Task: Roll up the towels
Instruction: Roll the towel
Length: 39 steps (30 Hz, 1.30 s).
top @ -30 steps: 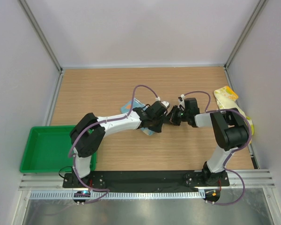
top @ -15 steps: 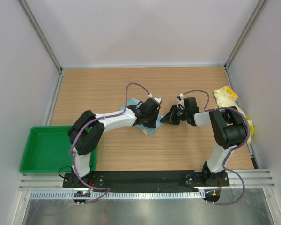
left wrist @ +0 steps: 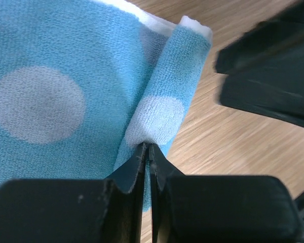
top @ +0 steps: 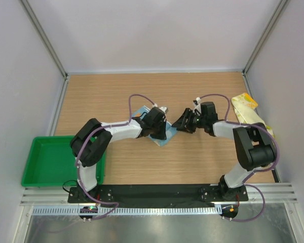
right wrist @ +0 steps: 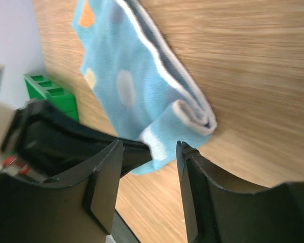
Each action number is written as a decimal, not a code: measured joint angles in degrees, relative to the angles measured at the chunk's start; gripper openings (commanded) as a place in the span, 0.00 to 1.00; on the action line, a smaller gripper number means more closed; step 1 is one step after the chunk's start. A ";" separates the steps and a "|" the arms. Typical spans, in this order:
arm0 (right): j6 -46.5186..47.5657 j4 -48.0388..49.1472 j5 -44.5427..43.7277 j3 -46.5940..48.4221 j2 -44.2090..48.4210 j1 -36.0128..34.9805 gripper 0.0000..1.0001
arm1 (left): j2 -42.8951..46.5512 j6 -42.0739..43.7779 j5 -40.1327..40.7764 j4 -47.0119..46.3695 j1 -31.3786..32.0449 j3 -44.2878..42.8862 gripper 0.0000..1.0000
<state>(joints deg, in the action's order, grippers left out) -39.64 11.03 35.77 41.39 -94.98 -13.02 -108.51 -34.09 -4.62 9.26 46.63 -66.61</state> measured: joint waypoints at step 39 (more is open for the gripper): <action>-9.97 5.09 -10.25 -3.19 -2.91 -10.43 0.05 | 1.31 -12.00 -24.09 -16.72 -10.97 12.15 0.06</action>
<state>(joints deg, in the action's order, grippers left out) -49.60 16.12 25.52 38.20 -97.89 -23.44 -107.20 -46.09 -28.71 -7.46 35.66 -54.46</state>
